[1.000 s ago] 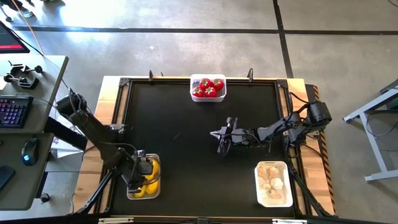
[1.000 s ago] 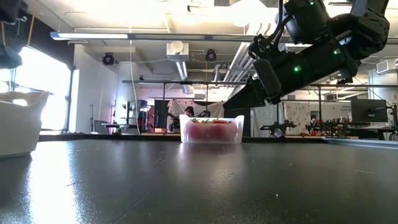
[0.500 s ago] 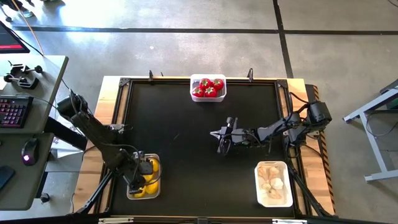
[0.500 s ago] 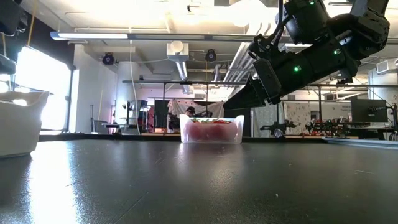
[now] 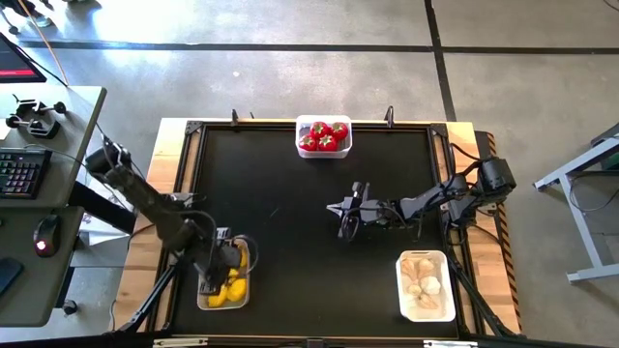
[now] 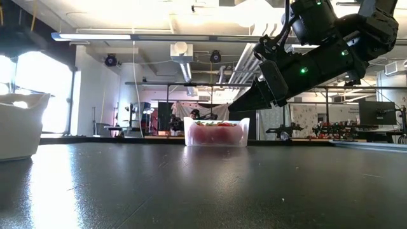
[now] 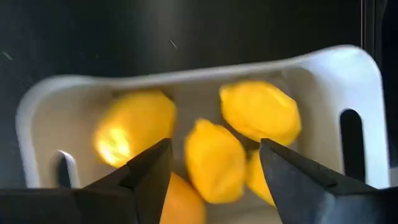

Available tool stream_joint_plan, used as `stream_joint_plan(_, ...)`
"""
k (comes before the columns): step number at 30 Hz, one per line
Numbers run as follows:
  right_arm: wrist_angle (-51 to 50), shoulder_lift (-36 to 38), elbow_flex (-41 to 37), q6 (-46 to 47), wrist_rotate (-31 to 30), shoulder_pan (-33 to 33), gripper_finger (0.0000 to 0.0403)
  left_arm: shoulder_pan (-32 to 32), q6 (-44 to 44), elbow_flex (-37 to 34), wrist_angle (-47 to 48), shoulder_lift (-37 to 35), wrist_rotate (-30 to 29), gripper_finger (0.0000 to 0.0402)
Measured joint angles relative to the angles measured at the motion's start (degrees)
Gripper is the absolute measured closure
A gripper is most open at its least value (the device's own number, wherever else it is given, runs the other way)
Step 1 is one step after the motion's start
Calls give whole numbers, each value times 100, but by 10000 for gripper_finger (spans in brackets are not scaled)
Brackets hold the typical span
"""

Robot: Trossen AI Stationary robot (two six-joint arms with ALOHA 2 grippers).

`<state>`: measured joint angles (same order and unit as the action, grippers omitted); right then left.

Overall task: Sort produce into baskets
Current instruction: Return to Home Position

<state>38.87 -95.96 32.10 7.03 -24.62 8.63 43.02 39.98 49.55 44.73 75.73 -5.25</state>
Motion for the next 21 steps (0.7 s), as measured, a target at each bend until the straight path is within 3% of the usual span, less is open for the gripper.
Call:
stream_joint_plan(5, 0, 0, 0, -75, 183, -106, 403, -773, -1184, -214, -257, -396, 34, 220)
stream_joint_plan(13, 225, 0, 0, -534, 757, -410, 403, -2298, -3016, -742, -1379, -968, 632, 303)
stream_joint_plan(17, 492, 0, 0, -730, 1417, -673, 403, -3033, -3716, -1192, -2398, -1146, 853, 335)
stream_joint_plan(21, 599, 0, 0, -768, 1742, -959, 403, -3786, -4123, -1717, -3792, -1161, 1505, 360)
